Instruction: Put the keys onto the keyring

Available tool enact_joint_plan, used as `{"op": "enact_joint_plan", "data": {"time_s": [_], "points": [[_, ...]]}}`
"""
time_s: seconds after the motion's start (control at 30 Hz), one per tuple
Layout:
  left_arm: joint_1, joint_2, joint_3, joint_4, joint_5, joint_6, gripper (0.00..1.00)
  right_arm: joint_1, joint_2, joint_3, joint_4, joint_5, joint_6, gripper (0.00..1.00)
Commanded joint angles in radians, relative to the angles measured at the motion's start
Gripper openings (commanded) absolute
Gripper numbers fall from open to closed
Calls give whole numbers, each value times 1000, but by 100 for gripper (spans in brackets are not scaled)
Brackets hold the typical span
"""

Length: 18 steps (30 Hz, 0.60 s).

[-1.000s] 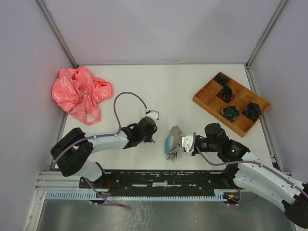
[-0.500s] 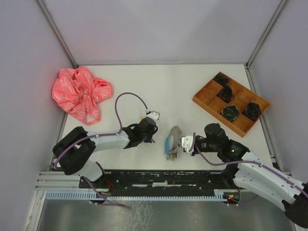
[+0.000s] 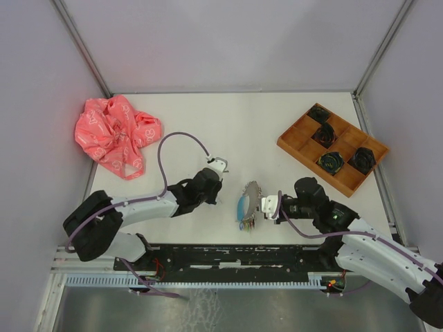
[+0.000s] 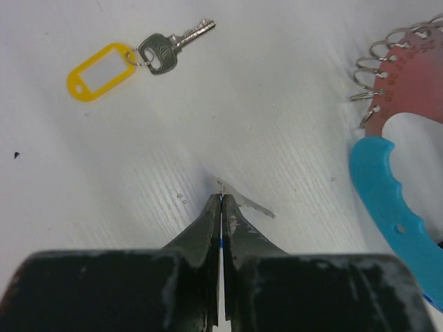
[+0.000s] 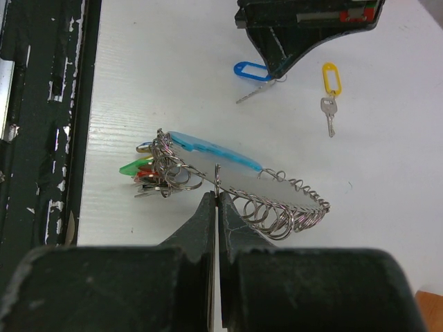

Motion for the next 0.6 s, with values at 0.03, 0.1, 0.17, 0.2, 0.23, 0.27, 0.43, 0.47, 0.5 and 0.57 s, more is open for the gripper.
{"op": "enact_joint_plan", "data": {"time_s": [0.03,0.1,0.17,0.2,0.23,0.27,0.43,0.47,0.5,0.57], "points": [[-3,-133,-52,158,72,157,3,6,-35,36,47,-1,-22,1],[-1,-168,-68,195,87,205,3,6,-47,35,46,10,-28,1],[-1,-192,-84,233,100,249,3,6,-55,34,43,15,-36,1],[-2,-204,-93,253,113,275,3,6,-55,36,40,16,-41,1],[-1,-214,-102,274,130,307,3,6,-54,38,37,17,-49,1],[-2,-227,-112,294,155,341,3,6,-51,42,32,19,-56,1],[-1,-301,-168,413,282,481,3,6,-37,75,-6,33,-115,1],[-1,-318,-178,433,301,506,3,6,-38,81,-14,37,-132,1],[-1,-333,-188,453,340,531,3,6,-39,85,-23,41,-152,1],[-2,-369,-209,488,434,590,3,6,-46,93,-25,43,-190,1]]}}
